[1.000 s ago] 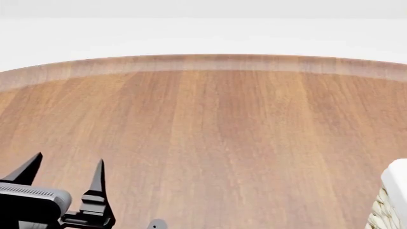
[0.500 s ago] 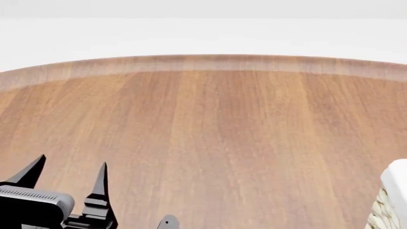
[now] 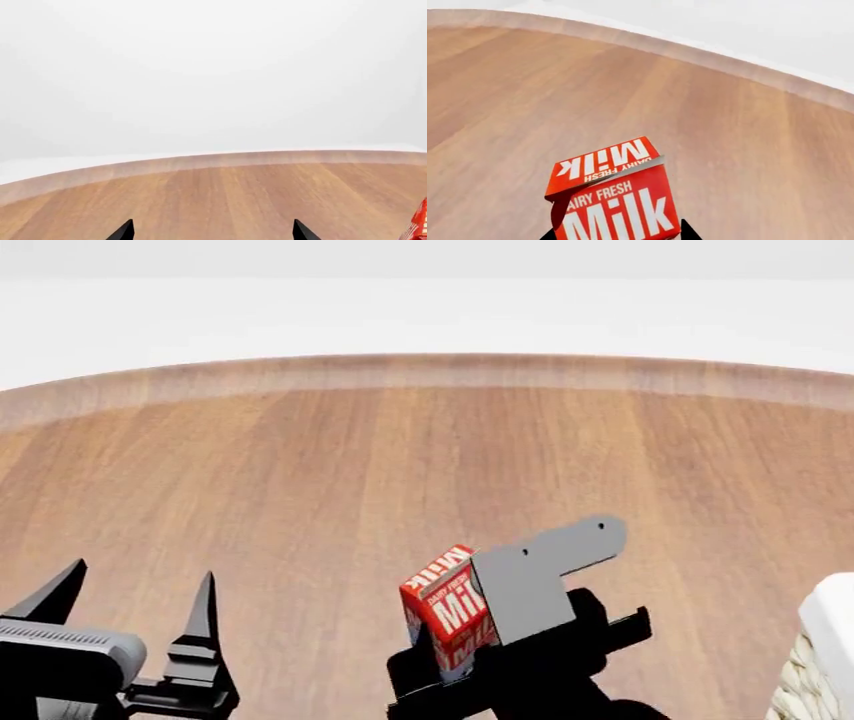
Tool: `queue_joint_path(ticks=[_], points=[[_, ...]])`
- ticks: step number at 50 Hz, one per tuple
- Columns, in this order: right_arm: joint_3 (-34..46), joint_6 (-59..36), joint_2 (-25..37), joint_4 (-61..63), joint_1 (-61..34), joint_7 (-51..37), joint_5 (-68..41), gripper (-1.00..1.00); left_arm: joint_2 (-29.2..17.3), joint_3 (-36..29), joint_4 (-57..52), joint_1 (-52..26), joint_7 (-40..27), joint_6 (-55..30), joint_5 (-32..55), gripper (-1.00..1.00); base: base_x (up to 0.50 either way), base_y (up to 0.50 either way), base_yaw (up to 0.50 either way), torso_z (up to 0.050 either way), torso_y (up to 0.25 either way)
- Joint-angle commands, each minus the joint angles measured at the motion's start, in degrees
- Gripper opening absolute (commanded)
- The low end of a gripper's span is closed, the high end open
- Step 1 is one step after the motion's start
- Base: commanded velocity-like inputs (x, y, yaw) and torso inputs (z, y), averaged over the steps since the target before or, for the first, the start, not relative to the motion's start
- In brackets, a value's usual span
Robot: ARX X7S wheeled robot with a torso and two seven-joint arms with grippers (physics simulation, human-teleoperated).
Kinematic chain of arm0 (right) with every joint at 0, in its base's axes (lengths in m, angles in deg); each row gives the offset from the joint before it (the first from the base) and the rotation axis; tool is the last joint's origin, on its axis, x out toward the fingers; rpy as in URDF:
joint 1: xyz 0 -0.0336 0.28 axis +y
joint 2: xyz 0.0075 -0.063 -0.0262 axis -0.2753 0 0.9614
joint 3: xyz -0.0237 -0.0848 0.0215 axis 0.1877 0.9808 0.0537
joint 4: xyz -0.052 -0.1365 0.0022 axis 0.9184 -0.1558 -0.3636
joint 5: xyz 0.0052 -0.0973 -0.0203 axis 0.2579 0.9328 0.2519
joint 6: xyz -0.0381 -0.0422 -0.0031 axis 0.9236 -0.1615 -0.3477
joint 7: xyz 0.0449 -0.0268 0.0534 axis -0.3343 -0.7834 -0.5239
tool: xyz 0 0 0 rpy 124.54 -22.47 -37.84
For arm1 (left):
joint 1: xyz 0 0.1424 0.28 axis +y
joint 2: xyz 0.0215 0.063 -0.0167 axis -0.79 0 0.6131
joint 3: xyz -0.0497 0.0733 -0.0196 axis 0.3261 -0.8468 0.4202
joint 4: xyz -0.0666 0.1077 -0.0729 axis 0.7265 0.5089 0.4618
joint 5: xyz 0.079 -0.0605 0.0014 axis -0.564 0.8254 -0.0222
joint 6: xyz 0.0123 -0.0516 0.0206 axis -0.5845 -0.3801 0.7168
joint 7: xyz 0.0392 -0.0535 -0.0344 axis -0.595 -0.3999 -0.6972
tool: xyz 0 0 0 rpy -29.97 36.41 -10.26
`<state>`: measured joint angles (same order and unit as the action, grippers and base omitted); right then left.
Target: Pick the milk and place it in the basket.
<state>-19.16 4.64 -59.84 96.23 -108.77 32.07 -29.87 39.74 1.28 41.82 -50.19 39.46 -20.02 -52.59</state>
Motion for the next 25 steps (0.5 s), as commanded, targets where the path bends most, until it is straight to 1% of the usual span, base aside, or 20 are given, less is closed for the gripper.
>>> queue_joint_path(ticks=[1, 2, 4, 5, 6, 9, 10, 11, 15, 20, 25], points=[[-15.6, -14.4, -3.0, 12.6, -6.2, -8.2, -4.5, -1.00, 0.9, 1.3, -0.2, -0.2, 1.0, -0.4, -0.7, 1.00, 0.00, 0.00, 0.00, 0.000, 0.000], [-16.2, -16.2, -3.0, 13.9, -7.6, -9.7, -4.3, -1.00, 0.9, 1.3, -0.3, -0.2, 1.0, -0.4, -0.7, 1.00, 0.00, 0.00, 0.00, 0.000, 0.000], [-19.7, -21.4, -4.1, 15.4, -10.1, -10.9, -6.0, -1.00, 0.9, 1.2, -0.2, -0.1, 1.0, -0.2, -0.8, 1.00, 0.00, 0.00, 0.00, 0.000, 0.000], [-21.8, -22.9, -4.3, 15.3, -11.0, -12.5, -8.8, -1.00, 0.9, 1.2, -0.2, -0.1, 1.0, -0.2, -0.7, 1.00, 0.00, 0.00, 0.00, 0.000, 0.010], [-22.1, -23.0, -2.5, 15.0, -12.0, -17.6, -12.4, -1.00, 0.9, 1.2, -0.1, -0.1, 1.0, -0.1, -0.6, 1.00, 0.00, 0.00, 0.00, 0.000, 0.000], [-24.1, -22.9, 1.3, 13.4, -13.9, -29.1, -24.6, -1.00, 0.8, 1.2, 0.1, -0.1, 1.0, 0.0, -0.7, 1.00, 0.00, 0.00, 0.00, 0.000, 0.000], [-24.0, -22.8, 2.4, 13.6, -14.3, -31.7, -26.5, -1.00, 0.8, 1.2, 0.0, -0.2, 0.9, 0.0, -0.7, 1.00, 0.00, 0.00, 0.00, 0.000, 0.000], [-25.7, -22.9, 3.7, 12.7, -14.7, -37.1, -33.1, -1.00, 0.7, 1.2, 0.0, -0.2, 0.9, -0.1, -0.5, 1.00, 0.00, 0.00, 0.00, 0.000, 0.000], [-27.1, -22.6, 7.9, 11.4, -16.2, -49.7, -44.3, -1.00, 0.7, 1.2, 0.1, -0.2, 0.9, 0.1, -0.5, 1.00, 0.00, 0.00, 0.00, 0.000, 0.003], [-30.8, -21.9, 13.5, 9.7, -16.4, -59.0, -53.2, -1.00, 0.6, 1.0, 0.1, -0.2, 0.9, 0.2, -0.5, 1.00, 0.00, 0.00, 0.00, 0.000, 0.000], [-33.1, -20.4, 17.1, 8.9, -15.1, -62.4, -57.6, -1.00, 0.5, 0.8, -0.1, 0.0, 0.7, 0.3, -0.5, 1.00, 0.00, 0.00, 0.00, 0.000, 0.002]])
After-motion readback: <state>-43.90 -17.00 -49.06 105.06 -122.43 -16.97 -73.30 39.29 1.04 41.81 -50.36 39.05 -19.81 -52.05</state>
